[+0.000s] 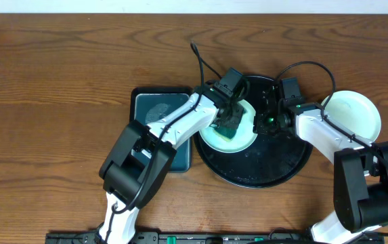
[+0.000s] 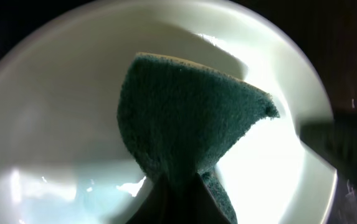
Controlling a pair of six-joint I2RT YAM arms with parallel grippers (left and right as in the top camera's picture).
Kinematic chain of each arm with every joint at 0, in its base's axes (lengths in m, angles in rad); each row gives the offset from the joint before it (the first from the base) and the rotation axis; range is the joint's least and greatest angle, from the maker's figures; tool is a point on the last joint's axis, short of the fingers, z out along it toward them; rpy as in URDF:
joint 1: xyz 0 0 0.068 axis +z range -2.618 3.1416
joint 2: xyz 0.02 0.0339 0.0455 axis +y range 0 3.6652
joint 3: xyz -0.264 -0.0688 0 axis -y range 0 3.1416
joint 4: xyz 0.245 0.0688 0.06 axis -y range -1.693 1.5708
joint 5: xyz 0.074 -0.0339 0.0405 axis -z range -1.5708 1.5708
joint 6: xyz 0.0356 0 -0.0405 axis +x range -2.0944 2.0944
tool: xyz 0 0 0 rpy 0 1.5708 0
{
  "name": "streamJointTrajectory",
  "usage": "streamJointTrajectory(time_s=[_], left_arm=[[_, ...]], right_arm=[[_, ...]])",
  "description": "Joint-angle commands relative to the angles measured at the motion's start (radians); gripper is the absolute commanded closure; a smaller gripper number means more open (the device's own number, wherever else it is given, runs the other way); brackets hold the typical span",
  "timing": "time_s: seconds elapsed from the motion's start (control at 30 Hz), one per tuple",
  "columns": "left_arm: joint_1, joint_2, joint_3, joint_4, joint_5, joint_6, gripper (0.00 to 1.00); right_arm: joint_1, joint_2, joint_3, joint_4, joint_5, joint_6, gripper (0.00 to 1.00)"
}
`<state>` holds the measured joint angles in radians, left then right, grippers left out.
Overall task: Clean dirty plates on tray and stack at the side
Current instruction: 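Scrub the pale green plate with the sponge in the left gripper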
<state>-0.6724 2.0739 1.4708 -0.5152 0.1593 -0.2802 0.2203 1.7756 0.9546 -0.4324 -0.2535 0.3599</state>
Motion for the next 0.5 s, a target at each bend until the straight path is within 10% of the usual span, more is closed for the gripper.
streamJointTrajectory(time_s=[0.0,0.27,0.47], left_arm=[[0.006,0.035,0.014,0.044,-0.187,-0.066,0.93],[0.011,0.035,0.014,-0.014,-0.253,-0.185,0.93],[0.006,0.035,0.012,-0.146,0.046,-0.126,0.93]], right_arm=[[0.008,0.01,-0.003,-0.014,0.021,-0.002,0.99],[0.008,0.01,-0.003,-0.029,0.021,-0.002,0.99],[0.008,0.01,-0.003,-0.028,0.021,-0.002,0.99]])
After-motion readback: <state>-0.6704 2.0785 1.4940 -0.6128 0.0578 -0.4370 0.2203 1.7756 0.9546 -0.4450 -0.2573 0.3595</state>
